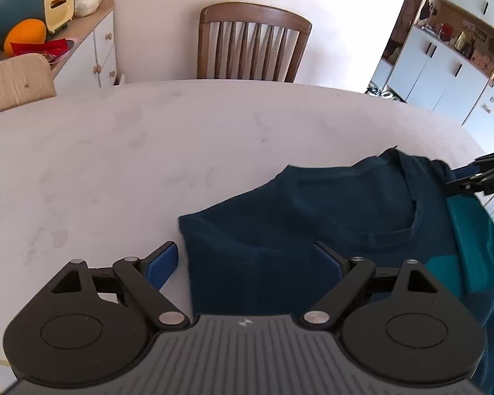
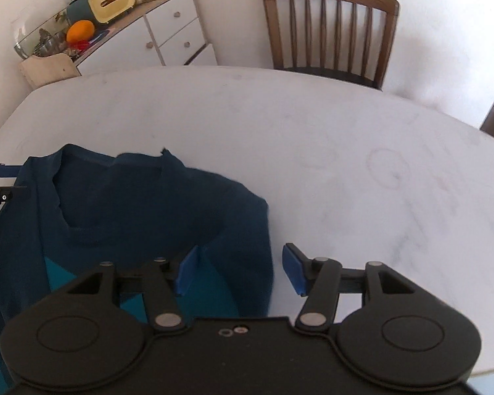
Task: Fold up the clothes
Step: 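Grasp the sweater hem with both grippers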
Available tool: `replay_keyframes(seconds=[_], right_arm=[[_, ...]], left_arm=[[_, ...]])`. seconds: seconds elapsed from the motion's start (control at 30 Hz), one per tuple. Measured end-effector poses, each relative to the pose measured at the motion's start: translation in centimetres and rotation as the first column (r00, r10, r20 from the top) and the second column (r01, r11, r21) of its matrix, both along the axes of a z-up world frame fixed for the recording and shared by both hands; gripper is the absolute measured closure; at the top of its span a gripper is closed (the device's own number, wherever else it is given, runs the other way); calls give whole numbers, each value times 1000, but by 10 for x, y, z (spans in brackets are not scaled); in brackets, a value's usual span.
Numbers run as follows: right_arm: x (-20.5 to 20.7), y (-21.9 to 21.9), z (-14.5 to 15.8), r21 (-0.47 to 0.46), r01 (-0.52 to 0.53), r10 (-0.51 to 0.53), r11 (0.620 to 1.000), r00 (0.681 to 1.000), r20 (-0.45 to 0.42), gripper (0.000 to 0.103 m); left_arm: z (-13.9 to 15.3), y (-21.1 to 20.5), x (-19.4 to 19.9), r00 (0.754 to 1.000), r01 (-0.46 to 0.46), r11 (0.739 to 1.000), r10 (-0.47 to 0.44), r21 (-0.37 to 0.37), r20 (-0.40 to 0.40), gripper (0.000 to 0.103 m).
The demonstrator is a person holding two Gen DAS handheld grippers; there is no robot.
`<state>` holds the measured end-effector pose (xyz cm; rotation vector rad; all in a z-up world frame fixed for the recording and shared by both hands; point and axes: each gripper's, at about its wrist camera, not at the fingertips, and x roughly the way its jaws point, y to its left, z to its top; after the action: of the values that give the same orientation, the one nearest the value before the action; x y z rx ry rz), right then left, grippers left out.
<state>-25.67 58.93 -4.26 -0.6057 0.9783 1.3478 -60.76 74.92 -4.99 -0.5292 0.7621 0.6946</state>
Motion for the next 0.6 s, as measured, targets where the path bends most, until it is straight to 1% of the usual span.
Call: replay_keyframes(seconds=[0.07,0.1,0.17,0.2,0.23,0.27,0.3,0.33,0.4,0.47,0.6], right_arm=[[-10,5,-2,4,-45,44,999,998,41,0],[-17,6,-3,1,-76,76,997,994,81,0],[-29,8,-4,-4,-124,124,992,982,145,0],[-30,10,-3,-6,-125,125,992,983,134,0],[-30,11,-2,-9,-118,118,993,985,128,0],[-31,12,0,-12,-112,113,994,986,124,0],[-32,12,0,-17,-113,114,993,985,126,0],[-35,12,1,-20,-118,119,993,984,130,0],[-42,10,3,-26,-118,120,993,979,165,0],[-48,4,10,-6,-111,110,994,977,183,0],[-53,-15,34,35,-106,98,994,981,168,0]], left_arm=[[-1,-4,7,1000,20,1000,-20,18,-15,16],[-1,-6,10,999,30,999,-29,32,-30,16],[-2,-10,15,998,46,997,-43,57,-48,23],[-1,-11,15,998,48,997,-46,61,-47,36],[1,-11,15,998,49,997,-47,61,-44,53],[2,-11,15,998,47,997,-45,57,-41,63],[3,-10,14,999,41,998,-39,48,-38,81],[4,-9,12,999,34,999,-32,38,-35,84],[7,-10,10,999,22,999,-21,30,-29,89],[14,-16,7,1000,23,998,-22,50,-19,90],[35,-32,-7,998,49,997,-51,64,37,90]])
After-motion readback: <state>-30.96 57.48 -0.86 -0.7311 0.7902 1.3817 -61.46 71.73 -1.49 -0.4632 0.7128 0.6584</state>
